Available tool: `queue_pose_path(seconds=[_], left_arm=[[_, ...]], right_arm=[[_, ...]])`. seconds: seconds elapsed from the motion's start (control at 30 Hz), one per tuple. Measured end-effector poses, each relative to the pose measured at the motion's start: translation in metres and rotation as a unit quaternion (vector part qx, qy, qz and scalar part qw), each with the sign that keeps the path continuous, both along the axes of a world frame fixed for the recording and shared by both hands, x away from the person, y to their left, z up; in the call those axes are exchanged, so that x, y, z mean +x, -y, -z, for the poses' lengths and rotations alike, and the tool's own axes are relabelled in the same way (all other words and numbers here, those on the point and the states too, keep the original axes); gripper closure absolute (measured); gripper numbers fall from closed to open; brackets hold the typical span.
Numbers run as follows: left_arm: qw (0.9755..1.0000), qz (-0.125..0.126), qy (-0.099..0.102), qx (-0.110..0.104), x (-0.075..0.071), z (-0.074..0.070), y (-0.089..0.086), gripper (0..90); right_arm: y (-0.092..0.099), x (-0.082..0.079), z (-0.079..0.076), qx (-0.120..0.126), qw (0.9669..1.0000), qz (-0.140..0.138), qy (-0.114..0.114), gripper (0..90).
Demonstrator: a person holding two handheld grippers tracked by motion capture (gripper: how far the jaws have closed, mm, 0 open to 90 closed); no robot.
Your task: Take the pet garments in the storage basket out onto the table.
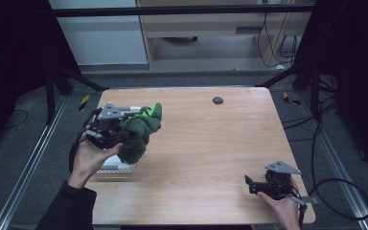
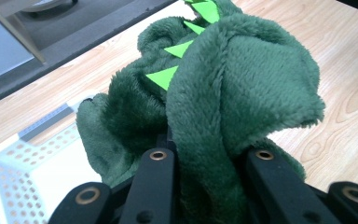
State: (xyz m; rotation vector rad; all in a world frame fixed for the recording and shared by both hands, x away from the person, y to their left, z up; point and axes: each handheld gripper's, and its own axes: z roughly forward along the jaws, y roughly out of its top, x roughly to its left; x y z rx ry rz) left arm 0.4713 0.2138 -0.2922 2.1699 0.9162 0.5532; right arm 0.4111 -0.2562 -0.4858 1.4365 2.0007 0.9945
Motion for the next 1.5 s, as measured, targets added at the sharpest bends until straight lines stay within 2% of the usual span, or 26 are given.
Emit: queue_pose_path(seconds=[0.37, 0.57, 0.63, 0.97, 1.33, 1.5], left_arm=[[0.9996, 0.025, -0.010, -0.002, 0.004, 0.008, 0.022, 78.0], [0.9989, 0.042, -0.017, 0.009, 0.007, 0.015, 0.036, 77.9], [0.9987, 0.048, -0.019, 0.005, 0.008, 0.018, 0.042, 77.9], [0.9970, 0.071, -0.028, 0.016, 0.011, 0.025, 0.063, 77.9], [0.9946, 0.089, -0.048, 0.023, 0.018, 0.046, 0.088, 77.8], [0.9935, 0.096, -0.057, 0.025, 0.021, 0.055, 0.096, 77.8]], right_arm=[[0.001, -0.001, -0.001, 0.000, 0.9999, 0.003, 0.011, 2.4], [0.001, -0.002, -0.002, 0.001, 0.9999, 0.004, 0.015, 2.5], [0.001, -0.002, -0.002, -0.002, 0.9998, 0.004, 0.018, 2.5], [-0.001, -0.001, -0.001, -0.003, 0.9998, 0.002, 0.021, 2.5], [0.001, -0.002, -0.002, -0.006, 0.9995, 0.004, 0.032, 2.5], [0.001, -0.002, -0.001, -0.005, 0.9996, 0.004, 0.029, 2.5]])
